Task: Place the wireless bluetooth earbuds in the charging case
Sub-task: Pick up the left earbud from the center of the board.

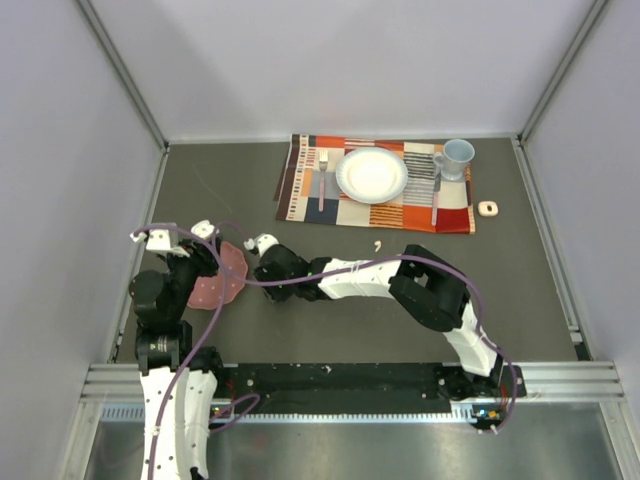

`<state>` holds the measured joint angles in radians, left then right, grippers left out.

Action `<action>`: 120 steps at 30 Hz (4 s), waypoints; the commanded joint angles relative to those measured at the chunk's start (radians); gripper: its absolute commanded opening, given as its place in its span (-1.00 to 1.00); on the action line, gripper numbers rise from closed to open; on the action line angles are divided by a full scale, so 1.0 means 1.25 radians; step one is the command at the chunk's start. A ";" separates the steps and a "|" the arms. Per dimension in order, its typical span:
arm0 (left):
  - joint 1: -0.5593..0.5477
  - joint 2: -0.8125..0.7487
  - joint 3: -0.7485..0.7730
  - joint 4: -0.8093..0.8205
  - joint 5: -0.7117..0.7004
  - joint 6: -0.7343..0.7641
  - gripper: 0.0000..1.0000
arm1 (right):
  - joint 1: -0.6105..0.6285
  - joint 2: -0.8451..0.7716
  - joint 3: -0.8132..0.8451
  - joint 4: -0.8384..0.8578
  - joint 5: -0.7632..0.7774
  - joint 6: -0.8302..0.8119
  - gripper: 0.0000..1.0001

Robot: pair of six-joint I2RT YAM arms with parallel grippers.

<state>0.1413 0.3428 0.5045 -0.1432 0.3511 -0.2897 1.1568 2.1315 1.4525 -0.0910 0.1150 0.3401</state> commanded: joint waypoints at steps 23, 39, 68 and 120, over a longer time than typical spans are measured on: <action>0.002 0.002 0.008 0.045 0.019 -0.003 -1.00 | -0.011 -0.042 -0.039 -0.034 -0.020 0.019 -0.21; 0.004 0.002 0.005 0.045 0.022 -0.004 -1.00 | -0.012 -0.014 -0.024 -0.033 -0.032 0.018 -0.24; 0.002 -0.002 0.000 0.047 0.021 -0.010 -1.00 | -0.012 0.032 -0.005 -0.034 -0.049 0.019 -0.38; 0.004 0.003 0.000 0.052 0.047 -0.012 -1.00 | -0.091 -0.372 -0.284 0.094 0.044 0.103 -0.93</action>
<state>0.1413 0.3462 0.5018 -0.1410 0.3836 -0.2947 1.0611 1.7782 1.1370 -0.0299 0.1242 0.4427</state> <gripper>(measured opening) 0.342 0.159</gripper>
